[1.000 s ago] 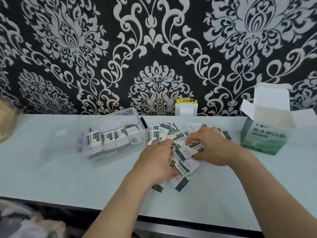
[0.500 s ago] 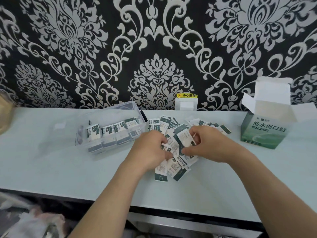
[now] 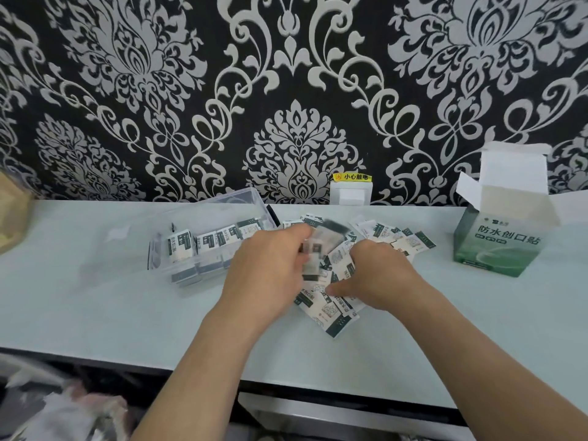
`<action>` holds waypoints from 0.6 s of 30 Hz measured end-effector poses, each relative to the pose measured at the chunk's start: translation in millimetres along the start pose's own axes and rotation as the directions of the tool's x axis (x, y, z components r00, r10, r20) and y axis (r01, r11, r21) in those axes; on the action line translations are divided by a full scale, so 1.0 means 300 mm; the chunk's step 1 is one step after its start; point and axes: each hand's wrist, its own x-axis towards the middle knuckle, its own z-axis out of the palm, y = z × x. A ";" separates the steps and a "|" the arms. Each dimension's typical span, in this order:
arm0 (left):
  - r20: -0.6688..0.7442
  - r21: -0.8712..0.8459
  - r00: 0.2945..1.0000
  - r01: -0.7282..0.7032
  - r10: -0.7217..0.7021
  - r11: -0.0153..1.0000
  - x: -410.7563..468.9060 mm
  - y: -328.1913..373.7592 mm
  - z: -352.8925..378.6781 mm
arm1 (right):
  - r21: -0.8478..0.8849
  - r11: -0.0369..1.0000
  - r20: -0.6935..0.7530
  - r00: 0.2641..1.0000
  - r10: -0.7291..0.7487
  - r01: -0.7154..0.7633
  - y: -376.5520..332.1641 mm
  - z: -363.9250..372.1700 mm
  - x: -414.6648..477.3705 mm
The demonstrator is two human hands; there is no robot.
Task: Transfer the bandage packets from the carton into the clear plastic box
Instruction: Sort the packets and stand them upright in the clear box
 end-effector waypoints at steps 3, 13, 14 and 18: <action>-0.016 -0.138 0.999 -0.040 0.038 0.990 -0.002 0.013 0.019 | 0.050 0.999 0.023 1.000 0.000 -0.001 -0.002 -0.003 0.000; 0.181 -0.651 0.958 0.286 -0.222 0.703 0.057 0.060 0.111 | 0.795 0.595 -0.016 0.984 -0.175 0.119 0.038 -0.063 -0.030; 0.145 -0.590 0.967 0.254 -0.208 0.767 0.058 0.067 0.118 | 0.813 0.563 -0.042 0.979 -0.199 0.149 0.029 -0.054 -0.031; 0.003 -0.048 1.000 -0.004 0.004 0.999 0.056 0.077 0.126 | 0.810 0.544 -0.196 0.975 -0.101 0.219 0.019 -0.035 -0.017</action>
